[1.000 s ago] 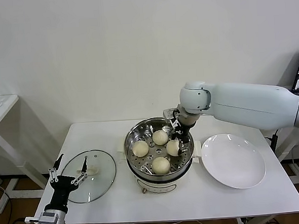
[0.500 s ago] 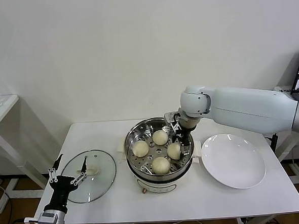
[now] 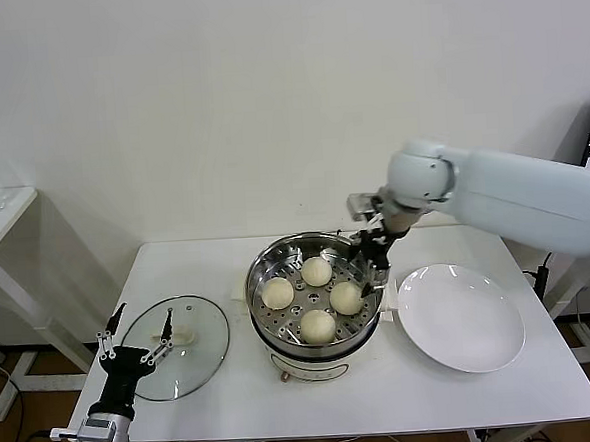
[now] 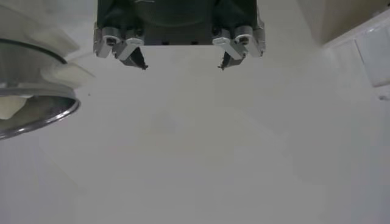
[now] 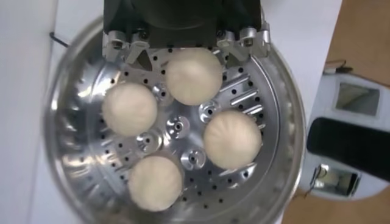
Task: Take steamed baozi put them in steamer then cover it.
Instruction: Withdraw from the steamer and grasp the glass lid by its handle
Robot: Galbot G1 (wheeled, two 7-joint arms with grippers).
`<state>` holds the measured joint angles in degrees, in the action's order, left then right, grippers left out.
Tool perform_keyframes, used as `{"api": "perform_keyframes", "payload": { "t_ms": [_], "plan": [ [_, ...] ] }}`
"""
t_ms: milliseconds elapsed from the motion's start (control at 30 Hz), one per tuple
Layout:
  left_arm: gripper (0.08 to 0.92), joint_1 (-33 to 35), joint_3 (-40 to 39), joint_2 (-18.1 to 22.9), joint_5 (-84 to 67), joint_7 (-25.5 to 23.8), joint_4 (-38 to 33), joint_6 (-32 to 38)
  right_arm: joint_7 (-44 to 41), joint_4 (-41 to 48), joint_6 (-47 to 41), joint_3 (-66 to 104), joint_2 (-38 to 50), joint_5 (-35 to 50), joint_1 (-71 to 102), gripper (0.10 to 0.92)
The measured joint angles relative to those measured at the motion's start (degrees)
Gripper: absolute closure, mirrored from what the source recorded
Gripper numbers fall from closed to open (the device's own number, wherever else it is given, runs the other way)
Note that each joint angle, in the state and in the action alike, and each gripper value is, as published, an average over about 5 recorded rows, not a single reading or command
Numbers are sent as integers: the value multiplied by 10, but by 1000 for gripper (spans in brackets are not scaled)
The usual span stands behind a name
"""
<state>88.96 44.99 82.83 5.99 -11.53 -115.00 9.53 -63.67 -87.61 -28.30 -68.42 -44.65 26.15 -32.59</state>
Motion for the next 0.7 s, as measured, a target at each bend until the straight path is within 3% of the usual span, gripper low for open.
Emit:
{"api": "perform_keyframes", "payload": {
  "t_ms": [300,500,700],
  "plan": [
    [177,-8,0,-6,9,2,2,7,80,-52,60,205,124,56,160,203],
    [177,-13,5,-7,9,20,-4,7,217,-99,133,394,175,106,350,203],
    [177,-15,5,-3,16,34,-5,14,374,-143,208,592,161,134,559,203]
  ]
}}
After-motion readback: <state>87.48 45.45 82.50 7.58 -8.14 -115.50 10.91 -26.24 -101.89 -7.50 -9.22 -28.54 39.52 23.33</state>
